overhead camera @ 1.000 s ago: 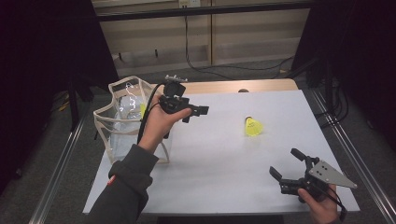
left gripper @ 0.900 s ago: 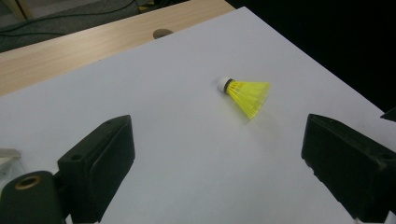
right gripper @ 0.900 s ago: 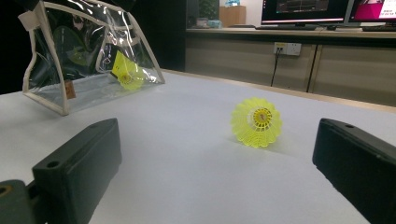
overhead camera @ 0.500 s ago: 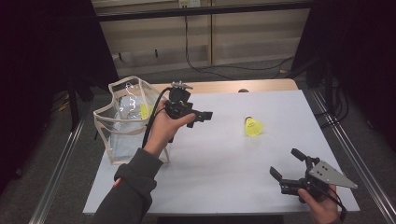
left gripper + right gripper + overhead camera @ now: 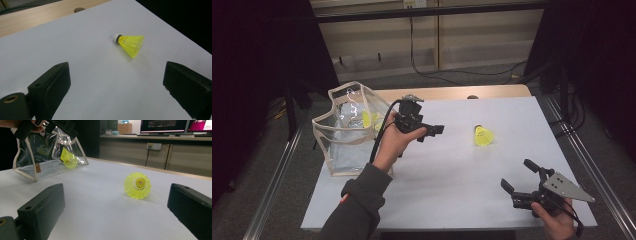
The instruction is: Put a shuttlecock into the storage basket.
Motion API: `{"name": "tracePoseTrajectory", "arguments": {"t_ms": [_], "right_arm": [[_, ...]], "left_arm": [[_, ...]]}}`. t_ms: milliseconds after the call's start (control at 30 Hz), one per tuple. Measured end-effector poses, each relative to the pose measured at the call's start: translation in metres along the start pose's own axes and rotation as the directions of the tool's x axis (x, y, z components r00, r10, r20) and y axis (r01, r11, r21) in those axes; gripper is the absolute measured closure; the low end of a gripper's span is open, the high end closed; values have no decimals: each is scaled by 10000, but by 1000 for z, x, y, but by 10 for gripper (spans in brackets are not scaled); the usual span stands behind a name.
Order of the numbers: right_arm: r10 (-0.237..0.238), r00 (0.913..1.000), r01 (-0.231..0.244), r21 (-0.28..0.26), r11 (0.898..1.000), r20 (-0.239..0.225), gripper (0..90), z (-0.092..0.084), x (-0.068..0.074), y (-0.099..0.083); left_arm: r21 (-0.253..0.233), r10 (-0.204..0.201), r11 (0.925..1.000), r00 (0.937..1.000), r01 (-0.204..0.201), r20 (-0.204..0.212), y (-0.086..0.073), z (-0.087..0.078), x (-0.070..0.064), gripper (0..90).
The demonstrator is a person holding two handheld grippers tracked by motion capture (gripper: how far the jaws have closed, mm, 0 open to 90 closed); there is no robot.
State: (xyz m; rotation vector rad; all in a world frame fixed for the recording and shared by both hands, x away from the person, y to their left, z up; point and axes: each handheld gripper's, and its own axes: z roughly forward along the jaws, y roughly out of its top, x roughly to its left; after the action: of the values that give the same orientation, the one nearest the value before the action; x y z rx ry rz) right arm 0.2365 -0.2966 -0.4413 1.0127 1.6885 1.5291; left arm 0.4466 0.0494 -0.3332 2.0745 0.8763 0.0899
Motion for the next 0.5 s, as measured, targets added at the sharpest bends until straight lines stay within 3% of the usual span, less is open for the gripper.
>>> {"name": "tracePoseTrajectory", "arguments": {"t_ms": [200,500], "right_arm": [[-21,10000,21,-2,10000,12,13,0,0,0],[-55,10000,56,17,10000,-12,13,0,0,0]], "left_arm": [[155,245,9996,9997,-245,-24,-3,7,-3,70],[47,184,9998,9996,-185,216,-11,19,-4,65]]}}
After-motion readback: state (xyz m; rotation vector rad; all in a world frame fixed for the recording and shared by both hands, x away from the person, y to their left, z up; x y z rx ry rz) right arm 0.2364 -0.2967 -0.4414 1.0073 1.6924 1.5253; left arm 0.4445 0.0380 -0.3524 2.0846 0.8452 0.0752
